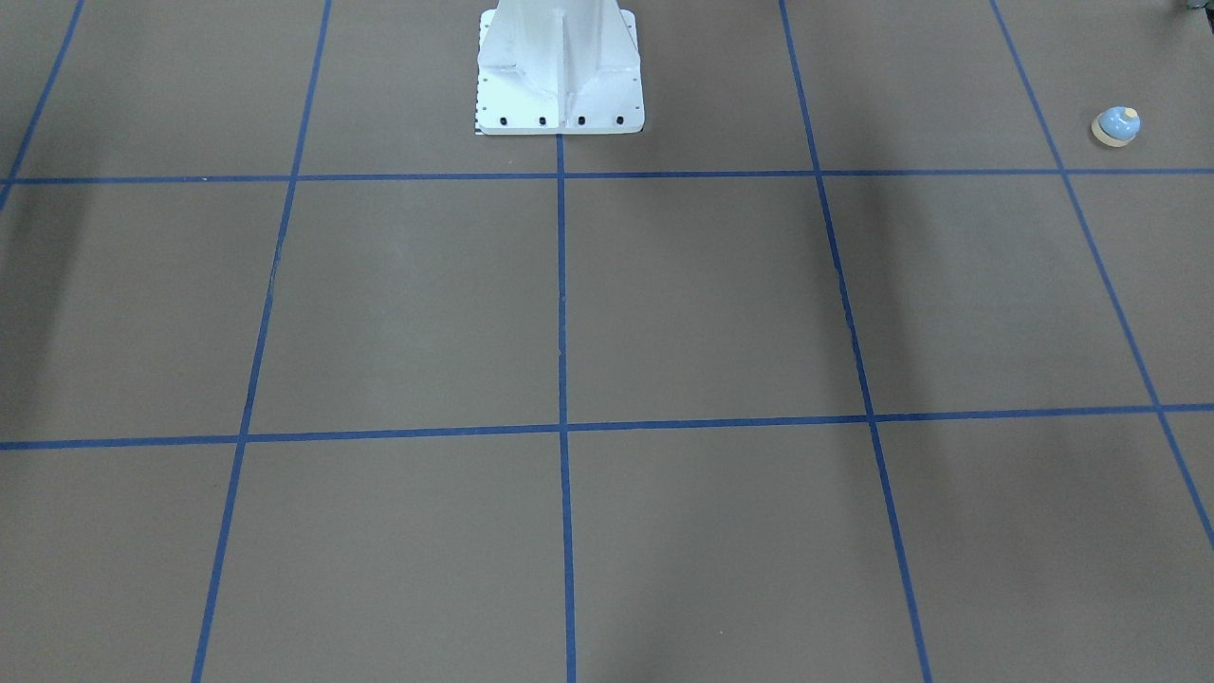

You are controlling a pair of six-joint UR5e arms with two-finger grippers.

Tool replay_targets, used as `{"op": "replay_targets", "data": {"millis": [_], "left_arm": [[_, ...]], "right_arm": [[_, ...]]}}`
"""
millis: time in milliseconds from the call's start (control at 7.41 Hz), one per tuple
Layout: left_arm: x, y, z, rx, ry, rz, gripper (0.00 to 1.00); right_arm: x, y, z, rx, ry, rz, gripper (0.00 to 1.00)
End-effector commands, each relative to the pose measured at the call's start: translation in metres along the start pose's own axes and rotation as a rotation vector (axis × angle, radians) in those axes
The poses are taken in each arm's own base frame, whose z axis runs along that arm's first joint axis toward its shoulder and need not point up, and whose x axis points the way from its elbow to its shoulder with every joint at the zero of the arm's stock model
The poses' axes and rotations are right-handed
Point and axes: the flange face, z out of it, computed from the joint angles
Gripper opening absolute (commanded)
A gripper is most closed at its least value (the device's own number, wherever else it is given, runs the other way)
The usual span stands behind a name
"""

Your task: Place and press bell with both arms

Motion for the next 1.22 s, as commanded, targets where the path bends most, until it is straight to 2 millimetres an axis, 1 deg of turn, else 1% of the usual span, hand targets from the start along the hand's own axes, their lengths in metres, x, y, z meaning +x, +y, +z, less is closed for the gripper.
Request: {"op": "replay_targets", "data": {"millis": [0,135,270,405,540,675,810,945,1080], "left_arm": [[0.069,0.005,-0.067,-0.058,-0.138,0.029,1.0],[0.111,0.015,-0.095,-0.063,-0.166,-0.016,1.0],[0.162,0.023,-0.098,-0.071,-0.198,-0.067,1.0],[0.201,0.031,-0.097,-0.069,-0.247,-0.121,1.0],[0.238,0.04,-0.092,-0.07,-0.247,-0.226,1.0],[0.284,0.051,-0.074,-0.072,-0.255,-0.369,1.0],[0.329,0.072,-0.042,-0.057,-0.334,-0.46,1.0],[0.364,0.094,-0.017,-0.053,-0.372,-0.545,1.0],[0.389,0.116,0.004,-0.05,-0.407,-0.634,1.0]], "right_arm": [[-0.003,-0.001,-0.003,0.006,0.0,-0.006,1.0],[-0.004,-0.001,-0.004,0.008,0.0,-0.008,1.0],[-0.004,-0.001,-0.004,0.008,0.0,-0.008,1.0],[-0.004,-0.001,-0.004,0.008,-0.002,-0.008,1.0],[-0.004,-0.001,-0.004,0.008,-0.002,-0.008,1.0],[-0.005,-0.002,-0.005,0.011,-0.001,-0.012,1.0],[-0.007,-0.002,-0.006,0.014,-0.009,-0.014,1.0],[-0.009,-0.003,-0.008,0.018,-0.008,-0.018,1.0],[-0.01,-0.004,-0.009,0.02,-0.008,-0.021,1.0]]}}
